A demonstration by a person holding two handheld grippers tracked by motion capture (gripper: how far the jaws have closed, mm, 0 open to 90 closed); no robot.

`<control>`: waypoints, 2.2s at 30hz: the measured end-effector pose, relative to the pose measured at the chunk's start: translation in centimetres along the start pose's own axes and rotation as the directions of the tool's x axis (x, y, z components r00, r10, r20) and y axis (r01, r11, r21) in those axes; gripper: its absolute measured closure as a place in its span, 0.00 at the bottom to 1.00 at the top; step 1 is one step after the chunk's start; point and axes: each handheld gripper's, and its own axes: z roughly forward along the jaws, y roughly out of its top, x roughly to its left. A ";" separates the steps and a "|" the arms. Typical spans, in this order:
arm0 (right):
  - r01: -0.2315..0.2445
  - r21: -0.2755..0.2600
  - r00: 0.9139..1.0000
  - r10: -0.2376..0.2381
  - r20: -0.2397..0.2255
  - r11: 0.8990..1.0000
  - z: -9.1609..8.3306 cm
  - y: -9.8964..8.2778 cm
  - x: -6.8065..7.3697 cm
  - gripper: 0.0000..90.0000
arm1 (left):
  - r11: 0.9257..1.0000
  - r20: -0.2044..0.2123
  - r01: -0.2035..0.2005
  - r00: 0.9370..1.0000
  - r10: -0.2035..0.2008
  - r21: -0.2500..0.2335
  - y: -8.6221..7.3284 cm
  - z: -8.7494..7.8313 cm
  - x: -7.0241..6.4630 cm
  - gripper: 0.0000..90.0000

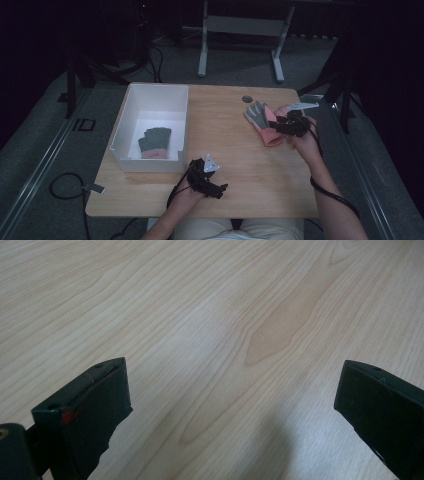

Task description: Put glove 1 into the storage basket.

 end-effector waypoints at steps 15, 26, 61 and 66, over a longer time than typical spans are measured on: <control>0.003 0.074 0.999 -0.007 0.042 0.997 5.7 1.5 -0.5 0.73 | 0.992 -0.040 0.092 0.995 -0.096 -0.092 -1.7 -0.6 -0.5 0.01; -0.022 0.176 0.997 0.009 0.074 0.984 9.6 0.1 -1.9 0.73 | 0.992 -0.051 0.069 0.996 -0.074 -0.103 -1.7 -0.6 -0.5 0.01; -0.338 -0.055 0.934 0.342 0.103 0.939 -2.5 0.3 10.0 0.97 | 0.995 -0.068 0.017 0.997 -0.023 -0.094 -1.6 -0.4 -1.4 0.01; -0.354 -0.031 0.929 0.355 0.104 0.935 -1.5 -1.2 11.3 0.97 | 0.997 -0.059 0.005 0.998 -0.010 -0.083 -1.7 -0.3 -1.4 0.01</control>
